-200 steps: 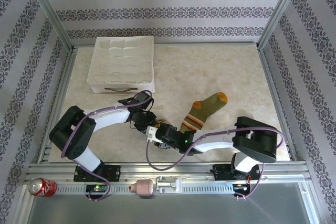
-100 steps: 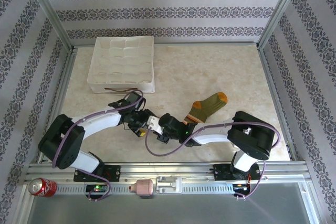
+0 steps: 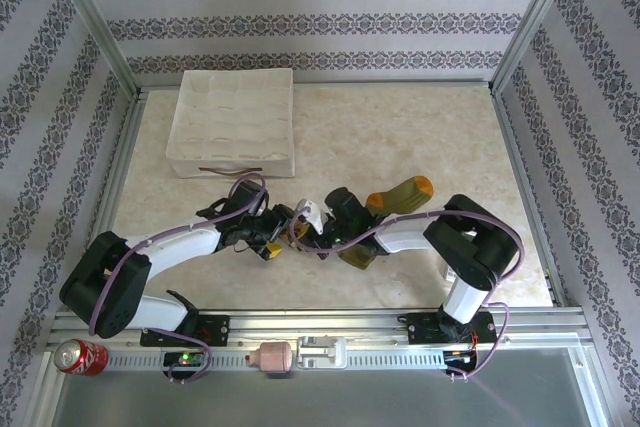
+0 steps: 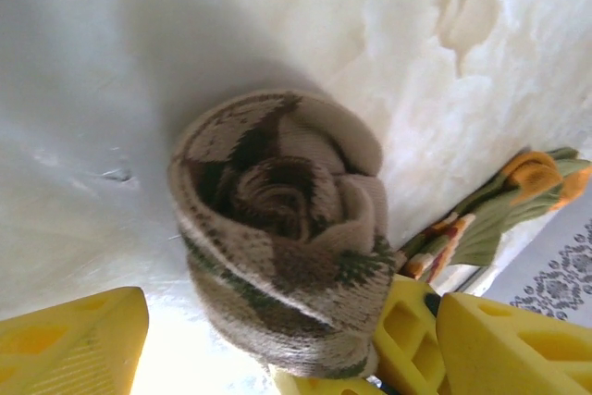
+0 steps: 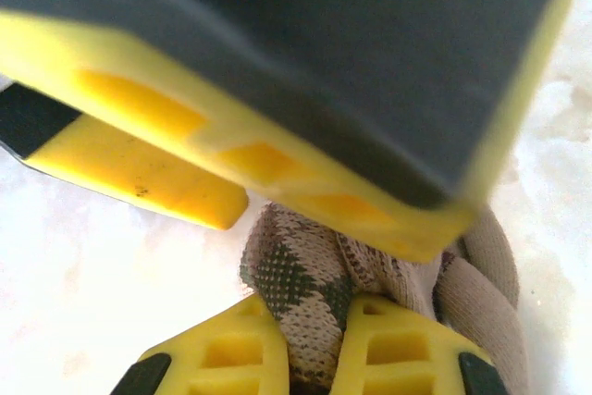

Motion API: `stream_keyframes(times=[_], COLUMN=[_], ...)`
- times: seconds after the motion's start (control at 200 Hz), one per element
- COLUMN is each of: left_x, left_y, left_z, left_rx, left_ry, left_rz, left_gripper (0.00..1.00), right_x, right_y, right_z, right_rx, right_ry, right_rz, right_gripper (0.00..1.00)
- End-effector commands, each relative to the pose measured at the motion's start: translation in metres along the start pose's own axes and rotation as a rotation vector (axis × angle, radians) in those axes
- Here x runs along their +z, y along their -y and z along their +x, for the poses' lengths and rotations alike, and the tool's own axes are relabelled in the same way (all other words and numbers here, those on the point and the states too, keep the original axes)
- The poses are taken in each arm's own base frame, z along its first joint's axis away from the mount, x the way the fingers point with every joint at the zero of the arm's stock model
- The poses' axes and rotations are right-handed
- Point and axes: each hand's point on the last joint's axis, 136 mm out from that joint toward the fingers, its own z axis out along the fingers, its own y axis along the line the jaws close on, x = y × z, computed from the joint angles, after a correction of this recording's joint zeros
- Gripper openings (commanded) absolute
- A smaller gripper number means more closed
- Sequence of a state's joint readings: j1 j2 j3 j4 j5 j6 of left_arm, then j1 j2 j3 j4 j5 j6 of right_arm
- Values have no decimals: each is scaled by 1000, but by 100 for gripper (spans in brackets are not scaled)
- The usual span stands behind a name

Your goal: Roll the socks

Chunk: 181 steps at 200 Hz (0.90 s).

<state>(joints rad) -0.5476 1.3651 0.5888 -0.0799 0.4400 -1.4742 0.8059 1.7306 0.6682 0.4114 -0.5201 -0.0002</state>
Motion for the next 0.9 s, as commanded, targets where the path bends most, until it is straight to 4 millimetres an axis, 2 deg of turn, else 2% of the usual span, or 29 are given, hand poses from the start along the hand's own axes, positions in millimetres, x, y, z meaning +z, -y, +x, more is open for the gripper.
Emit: stream_keyframes(times=[0.0, 0.18, 0.355, 0.515, 0.57, 0.63, 0.684, 0.764, 0.834, 0.899], left_x=[1, 9, 20, 31, 33, 34, 34, 34, 33, 29], left_y=[18, 11, 17, 6, 2, -9, -23, -39, -47, -52], left_z=[-5, -2, 2, 9, 9, 9, 9, 10, 12, 13], left_rx=[21, 12, 16, 19, 21, 9, -3, -18, -16, -11], left_ry=[16, 0, -20, -22, -25, -23, -23, -29, -38, -38], left_rz=[91, 75, 93, 43, 24, -24, -80, -141, -168, -195], left_gripper=[79, 71, 66, 59, 55, 45, 37, 28, 26, 25], right_x=[0, 0, 4, 9, 9, 8, 5, 1, -3, -10], right_y=[-6, 1, 4, 9, 8, 9, 9, 8, 9, 8], right_z=[88, 83, 80, 81, 80, 78, 74, 64, 53, 37], right_rx=[277, 427, 513, 570, 566, 540, 509, 448, 381, 311], right_ry=[-263, -248, -251, -262, -260, -250, -235, -217, -197, -173], right_rz=[-80, -158, -205, -221, -225, -211, -197, -183, -146, -118], right_gripper=[0, 0, 0, 0, 0, 0, 6, 23, 34, 39])
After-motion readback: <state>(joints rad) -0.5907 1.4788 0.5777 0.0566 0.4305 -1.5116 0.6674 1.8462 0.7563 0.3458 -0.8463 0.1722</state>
